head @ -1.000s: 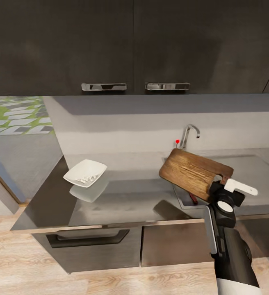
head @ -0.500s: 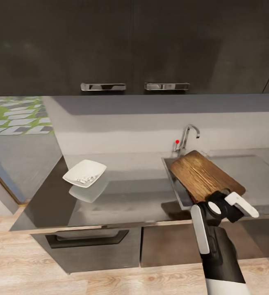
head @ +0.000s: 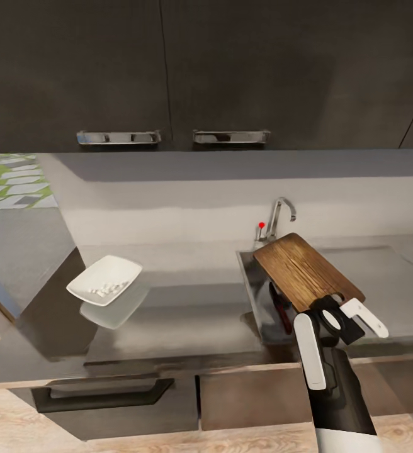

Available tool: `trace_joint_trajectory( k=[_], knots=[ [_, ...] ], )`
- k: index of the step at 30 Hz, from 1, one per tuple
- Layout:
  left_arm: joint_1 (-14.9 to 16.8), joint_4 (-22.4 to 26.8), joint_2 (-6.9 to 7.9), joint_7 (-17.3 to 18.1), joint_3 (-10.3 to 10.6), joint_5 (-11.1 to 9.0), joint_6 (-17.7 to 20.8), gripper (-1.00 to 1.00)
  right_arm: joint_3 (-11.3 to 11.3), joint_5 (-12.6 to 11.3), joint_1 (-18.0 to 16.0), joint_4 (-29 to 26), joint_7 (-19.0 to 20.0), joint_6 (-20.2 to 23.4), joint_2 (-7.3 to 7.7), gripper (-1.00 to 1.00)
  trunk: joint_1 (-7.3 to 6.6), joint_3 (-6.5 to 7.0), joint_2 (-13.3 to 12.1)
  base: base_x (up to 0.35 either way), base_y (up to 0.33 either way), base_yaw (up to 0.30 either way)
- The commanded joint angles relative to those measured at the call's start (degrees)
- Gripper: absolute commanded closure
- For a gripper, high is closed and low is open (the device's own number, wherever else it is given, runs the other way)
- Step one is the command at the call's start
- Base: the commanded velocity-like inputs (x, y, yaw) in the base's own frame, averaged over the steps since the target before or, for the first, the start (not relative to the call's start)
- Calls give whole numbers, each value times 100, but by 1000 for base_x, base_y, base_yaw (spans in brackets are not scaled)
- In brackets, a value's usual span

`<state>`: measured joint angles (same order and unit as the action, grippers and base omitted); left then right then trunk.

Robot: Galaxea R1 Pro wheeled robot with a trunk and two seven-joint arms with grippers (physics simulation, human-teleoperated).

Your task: In the kitchen, take the Vidalia onion out of the sink, dice it on the chopping board with the paring knife, put the diced onion into the bowl on the countertop, then place both the paring knife and the chopping board into the sink.

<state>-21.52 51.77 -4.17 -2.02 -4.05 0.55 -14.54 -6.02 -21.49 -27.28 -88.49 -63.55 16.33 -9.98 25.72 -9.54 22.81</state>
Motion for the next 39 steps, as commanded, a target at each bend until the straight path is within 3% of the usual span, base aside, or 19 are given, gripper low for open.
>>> trace_joint_trajectory(
  k=[1,5,10,12,13,14,15,25,33,36,39],
  knots=[
    [-2,8,-4,-9,-8,7,-8,-100,-4,0,-7,-6,-16,61,-2,100,6,-10,11,237,-203,0],
    [-2,20,1,-9,-8,10,-6,-100,-4,20,-7,13,-100,97,-2,100,6,-10,11,175,-148,0],
    [-2,42,4,-3,-8,8,-6,-100,33,22,-10,34,-503,106,-2,100,6,-10,11,105,-88,0],
    [-2,48,4,4,-8,7,-5,-100,265,25,-9,74,-617,96,-2,100,6,-10,11,51,-42,0],
    [-2,50,4,6,-8,7,-5,-100,450,30,-8,116,-683,76,-2,100,6,-10,11,25,-21,0],
    [-2,56,4,8,-8,7,-5,-100,831,37,-7,300,-892,16,-2,100,6,-10,11,8,-7,0],
    [-2,58,4,10,-8,7,-5,-100,910,35,-8,359,-953,-36,-2,100,6,-10,11,5,-4,0],
    [-2,42,4,9,-8,7,-5,-100,1049,-19,-8,463,-1062,-230,-2,100,6,-10,11,1,-1,0],
    [-2,43,4,7,-16,-4,4,-100,1035,-753,-9,424,-1086,-164,-2,100,6,-10,11,0,0,0],
    [-2,52,4,2,-17,-8,4,-100,1060,-912,-16,415,-1250,-163,-2,100,6,-10,11,0,0,0],
    [-2,73,4,-9,-17,-9,8,-100,1167,-1270,-122,416,-1484,-177,-2,100,6,-10,11,0,0,0]
  ],
)
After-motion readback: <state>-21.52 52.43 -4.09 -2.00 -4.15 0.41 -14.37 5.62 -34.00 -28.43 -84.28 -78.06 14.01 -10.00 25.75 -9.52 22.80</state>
